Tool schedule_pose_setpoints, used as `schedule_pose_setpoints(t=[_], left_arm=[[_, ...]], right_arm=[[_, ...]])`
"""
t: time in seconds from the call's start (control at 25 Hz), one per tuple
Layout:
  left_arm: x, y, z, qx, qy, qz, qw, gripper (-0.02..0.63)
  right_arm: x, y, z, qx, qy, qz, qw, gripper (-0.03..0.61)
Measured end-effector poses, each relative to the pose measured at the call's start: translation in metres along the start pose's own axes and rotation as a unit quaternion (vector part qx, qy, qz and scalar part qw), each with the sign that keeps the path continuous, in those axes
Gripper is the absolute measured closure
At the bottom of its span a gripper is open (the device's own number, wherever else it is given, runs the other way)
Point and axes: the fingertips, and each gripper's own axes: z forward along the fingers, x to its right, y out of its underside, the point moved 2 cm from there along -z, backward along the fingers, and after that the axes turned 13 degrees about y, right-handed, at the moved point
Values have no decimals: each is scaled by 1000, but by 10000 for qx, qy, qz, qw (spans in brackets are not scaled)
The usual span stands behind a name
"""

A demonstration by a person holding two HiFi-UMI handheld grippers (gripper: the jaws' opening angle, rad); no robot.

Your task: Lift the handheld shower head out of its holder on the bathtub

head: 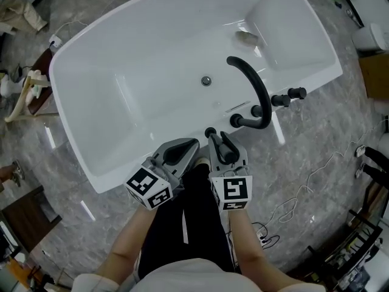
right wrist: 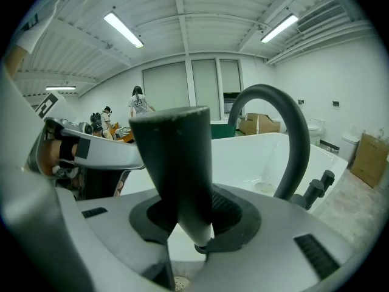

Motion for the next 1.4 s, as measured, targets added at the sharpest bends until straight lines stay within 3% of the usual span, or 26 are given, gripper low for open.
schedule_pose_setpoints(t=[0.96, 1.4], left_arm=[[79, -74, 3, 107, 289, 649, 9974, 601], [110, -122, 6, 245, 494, 1074, 9927, 601]], right_arm=[[4, -105, -84, 888, -96, -33, 9960, 462], [24, -166, -116, 1471, 97, 268, 9887, 463]])
